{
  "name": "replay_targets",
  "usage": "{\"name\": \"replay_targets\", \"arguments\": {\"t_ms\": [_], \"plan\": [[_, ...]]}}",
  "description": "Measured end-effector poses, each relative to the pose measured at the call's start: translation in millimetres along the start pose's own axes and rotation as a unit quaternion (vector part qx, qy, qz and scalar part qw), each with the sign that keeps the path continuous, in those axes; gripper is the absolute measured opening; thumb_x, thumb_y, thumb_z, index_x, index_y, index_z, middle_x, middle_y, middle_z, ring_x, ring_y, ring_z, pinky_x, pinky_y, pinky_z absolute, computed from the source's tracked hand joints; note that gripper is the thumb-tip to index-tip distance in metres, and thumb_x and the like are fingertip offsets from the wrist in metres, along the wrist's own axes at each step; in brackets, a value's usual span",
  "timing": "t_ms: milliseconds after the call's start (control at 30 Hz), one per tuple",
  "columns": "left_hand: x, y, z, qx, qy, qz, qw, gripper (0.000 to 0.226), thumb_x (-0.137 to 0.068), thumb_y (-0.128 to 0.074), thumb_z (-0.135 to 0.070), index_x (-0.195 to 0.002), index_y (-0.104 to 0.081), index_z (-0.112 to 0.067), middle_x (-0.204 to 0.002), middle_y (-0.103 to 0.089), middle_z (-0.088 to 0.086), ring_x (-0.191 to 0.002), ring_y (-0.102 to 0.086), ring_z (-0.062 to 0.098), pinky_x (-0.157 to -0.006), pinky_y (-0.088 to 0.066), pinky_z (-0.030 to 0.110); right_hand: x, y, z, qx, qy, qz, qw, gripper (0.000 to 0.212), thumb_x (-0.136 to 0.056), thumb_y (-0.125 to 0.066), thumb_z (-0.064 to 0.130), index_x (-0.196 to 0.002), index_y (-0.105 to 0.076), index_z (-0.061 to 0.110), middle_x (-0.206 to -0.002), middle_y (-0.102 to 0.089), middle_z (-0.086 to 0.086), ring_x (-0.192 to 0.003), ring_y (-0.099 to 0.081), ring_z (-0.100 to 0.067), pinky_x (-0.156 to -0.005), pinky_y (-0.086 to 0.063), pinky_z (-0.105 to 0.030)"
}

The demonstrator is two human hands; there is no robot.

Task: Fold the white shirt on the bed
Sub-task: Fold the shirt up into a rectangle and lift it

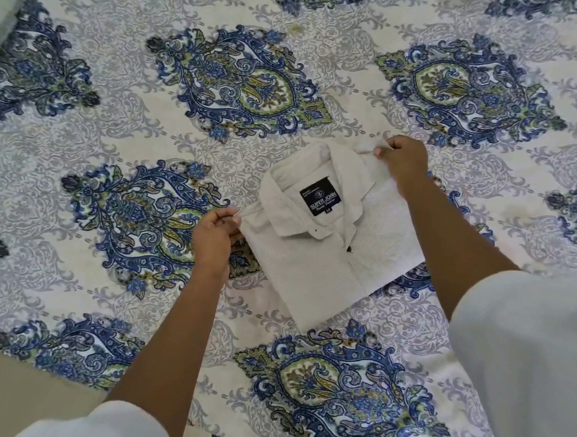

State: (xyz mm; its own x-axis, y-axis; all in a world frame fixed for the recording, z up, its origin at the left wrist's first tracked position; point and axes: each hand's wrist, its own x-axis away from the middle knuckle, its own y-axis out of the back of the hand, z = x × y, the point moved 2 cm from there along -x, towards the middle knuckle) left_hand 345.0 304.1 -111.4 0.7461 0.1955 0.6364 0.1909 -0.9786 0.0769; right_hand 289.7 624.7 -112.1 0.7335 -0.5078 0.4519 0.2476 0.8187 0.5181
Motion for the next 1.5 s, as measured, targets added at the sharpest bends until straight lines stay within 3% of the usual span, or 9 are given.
{"name": "replay_targets", "arguments": {"t_ms": [167, 367, 533, 700, 900, 1067, 1200, 1300, 1500], "plan": [[-7, -9, 5, -0.153, -0.063, -0.059, 0.984, 0.009, -0.089, -0.055, -0.002, -0.092, -0.060, -0.010, -0.088, -0.060, 0.005, -0.082, -0.058, 0.023, -0.072, -0.055, 0.034, 4, -2, 0, 0.123, 0.047, -0.042, 0.990, 0.020, -0.087, -0.060, 0.019, -0.068, -0.055, 0.023, -0.073, -0.054, 0.004, -0.076, -0.051, -0.019, -0.075, -0.039, -0.030], [50, -37, 21, -0.457, -0.278, -0.069, 0.842, 0.052, -0.095, -0.037, -0.024, -0.143, -0.029, -0.005, -0.153, -0.023, 0.014, -0.143, -0.016, 0.029, -0.115, -0.012, 0.042, 48, -11, 0, 0.269, 0.274, -0.080, 0.920, 0.040, -0.095, -0.038, 0.019, -0.133, -0.048, 0.012, -0.141, -0.047, -0.009, -0.133, -0.039, -0.026, -0.109, -0.029, -0.047], [27, -17, 73, -0.625, -0.278, 0.012, 0.729, 0.064, -0.095, -0.004, -0.049, -0.147, 0.006, -0.013, -0.157, 0.004, 0.002, -0.143, 0.012, 0.011, -0.118, 0.009, 0.037, 30, -17, -43, 0.478, 0.240, 0.084, 0.841, 0.049, -0.102, -0.018, 0.036, -0.148, -0.003, 0.034, -0.159, 0.001, 0.011, -0.146, 0.003, -0.012, -0.117, 0.000, -0.051], [43, -14, 63, -0.602, -0.282, -0.020, 0.747, 0.066, -0.095, -0.011, -0.047, -0.147, 0.008, -0.011, -0.156, 0.009, 0.004, -0.142, 0.017, 0.011, -0.116, 0.013, 0.035, 44, -13, -37, 0.409, 0.183, -0.005, 0.894, 0.052, -0.100, -0.016, 0.041, -0.150, -0.007, 0.028, -0.159, 0.000, -0.001, -0.147, 0.002, -0.022, -0.114, 0.000, -0.054], [52, -51, 65, -0.641, -0.372, 0.087, 0.665, 0.064, -0.097, -0.015, -0.045, -0.147, 0.008, -0.014, -0.156, 0.010, 0.004, -0.142, 0.021, 0.012, -0.117, 0.009, 0.036, 100, -27, -60, 0.460, 0.262, 0.063, 0.846, 0.060, -0.092, -0.002, 0.045, -0.149, -0.009, 0.029, -0.159, -0.006, 0.003, -0.147, -0.005, -0.019, -0.114, -0.003, -0.051], [58, -35, 63, -0.560, -0.372, 0.008, 0.740, 0.067, -0.097, -0.024, -0.044, -0.148, 0.007, -0.015, -0.156, 0.011, 0.003, -0.144, 0.015, 0.017, -0.116, 0.013, 0.034, 93, 5, -60, 0.315, 0.190, -0.036, 0.929, 0.054, -0.098, -0.018, 0.039, -0.149, -0.015, 0.021, -0.158, -0.011, -0.005, -0.146, -0.006, -0.021, -0.114, -0.004, -0.049], [81, -27, 57, -0.141, -0.085, -0.081, 0.983, 0.066, -0.091, -0.057, -0.019, -0.146, -0.020, -0.012, -0.142, -0.032, 0.012, -0.133, -0.034, 0.030, -0.104, -0.034, 0.034, 68, 38, -63, 0.206, 0.038, -0.033, 0.977, 0.059, -0.095, -0.046, 0.040, -0.144, -0.032, 0.010, -0.149, -0.034, -0.014, -0.138, -0.029, -0.031, -0.113, -0.023, -0.047], [85, -39, 57, 0.013, 0.088, -0.016, 0.996, 0.049, -0.089, -0.060, -0.012, -0.131, -0.035, -0.011, -0.108, -0.055, 0.001, -0.101, -0.057, 0.021, -0.089, -0.047, 0.039, 57, 49, -59, 0.110, -0.048, 0.079, 0.990, 0.055, -0.087, -0.060, 0.043, -0.131, -0.048, 0.011, -0.127, -0.054, -0.012, -0.113, -0.053, -0.028, -0.092, -0.046, -0.041], [82, -43, 57, 0.052, 0.121, 0.018, 0.991, 0.028, -0.085, -0.062, -0.003, -0.107, -0.050, -0.016, -0.098, -0.063, 0.002, -0.098, -0.058, 0.030, -0.088, -0.048, 0.050, 69, 64, -44, -0.032, -0.081, 0.151, 0.985, 0.038, -0.084, -0.067, 0.012, -0.120, -0.058, 0.005, -0.095, -0.061, -0.005, -0.091, -0.059, -0.022, -0.067, -0.045, -0.027]]}}
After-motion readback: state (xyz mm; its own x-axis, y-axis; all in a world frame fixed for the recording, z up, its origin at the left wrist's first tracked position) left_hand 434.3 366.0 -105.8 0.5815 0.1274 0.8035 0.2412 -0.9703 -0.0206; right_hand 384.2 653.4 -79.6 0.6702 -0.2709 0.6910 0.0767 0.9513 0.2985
